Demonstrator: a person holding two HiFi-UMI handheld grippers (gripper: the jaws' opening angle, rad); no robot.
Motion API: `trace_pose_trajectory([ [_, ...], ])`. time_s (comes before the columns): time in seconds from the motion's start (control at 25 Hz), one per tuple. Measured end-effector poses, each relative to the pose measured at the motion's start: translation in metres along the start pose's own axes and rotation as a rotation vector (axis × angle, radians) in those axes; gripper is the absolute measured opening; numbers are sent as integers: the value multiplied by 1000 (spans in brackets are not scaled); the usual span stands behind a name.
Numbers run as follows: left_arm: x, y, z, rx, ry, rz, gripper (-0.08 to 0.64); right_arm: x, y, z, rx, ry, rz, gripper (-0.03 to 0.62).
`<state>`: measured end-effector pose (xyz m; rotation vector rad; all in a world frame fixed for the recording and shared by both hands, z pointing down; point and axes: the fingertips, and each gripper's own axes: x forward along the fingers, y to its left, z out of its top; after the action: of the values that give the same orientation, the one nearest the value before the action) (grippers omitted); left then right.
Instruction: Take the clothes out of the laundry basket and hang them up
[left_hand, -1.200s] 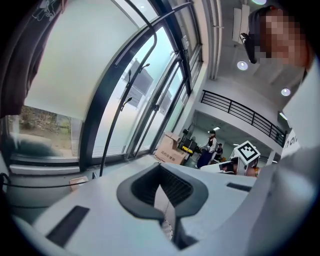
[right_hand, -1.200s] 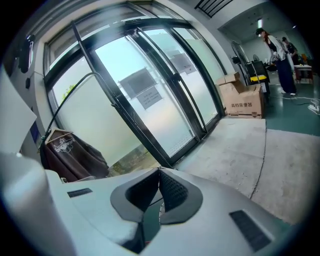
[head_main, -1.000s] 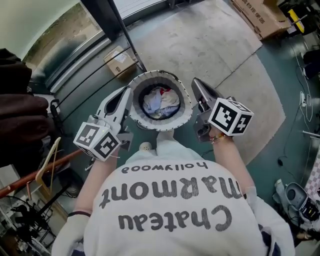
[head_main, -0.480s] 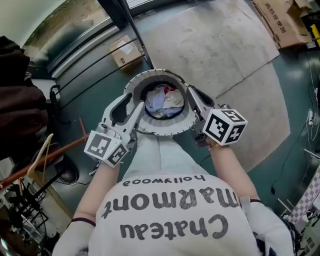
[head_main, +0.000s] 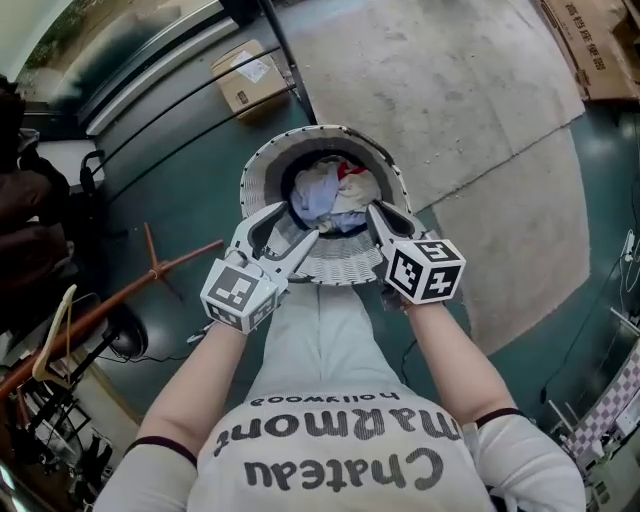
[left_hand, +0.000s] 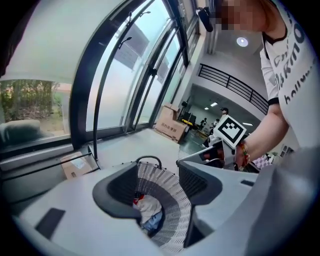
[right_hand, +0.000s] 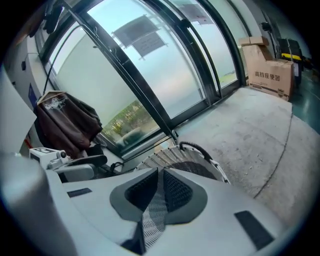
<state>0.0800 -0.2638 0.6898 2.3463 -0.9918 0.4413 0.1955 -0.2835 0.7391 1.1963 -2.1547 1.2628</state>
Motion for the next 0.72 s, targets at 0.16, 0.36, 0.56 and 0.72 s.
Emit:
trace_pose_trajectory([
  [0.16, 37, 22, -46, 38, 41, -55, 272, 53, -37, -45, -1, 57, -57, 90],
  [0.36, 76, 45, -86, 86, 40, -102, 298, 102, -75, -86, -1, 99, -109, 184],
  [0.56, 115, 53, -121, 176, 57, -155, 310, 141, -114, -117, -14, 121, -193, 184],
  [0.72, 134, 62, -149, 229, 77, -185, 308, 169, -128, -139, -50, 148, -216, 184],
])
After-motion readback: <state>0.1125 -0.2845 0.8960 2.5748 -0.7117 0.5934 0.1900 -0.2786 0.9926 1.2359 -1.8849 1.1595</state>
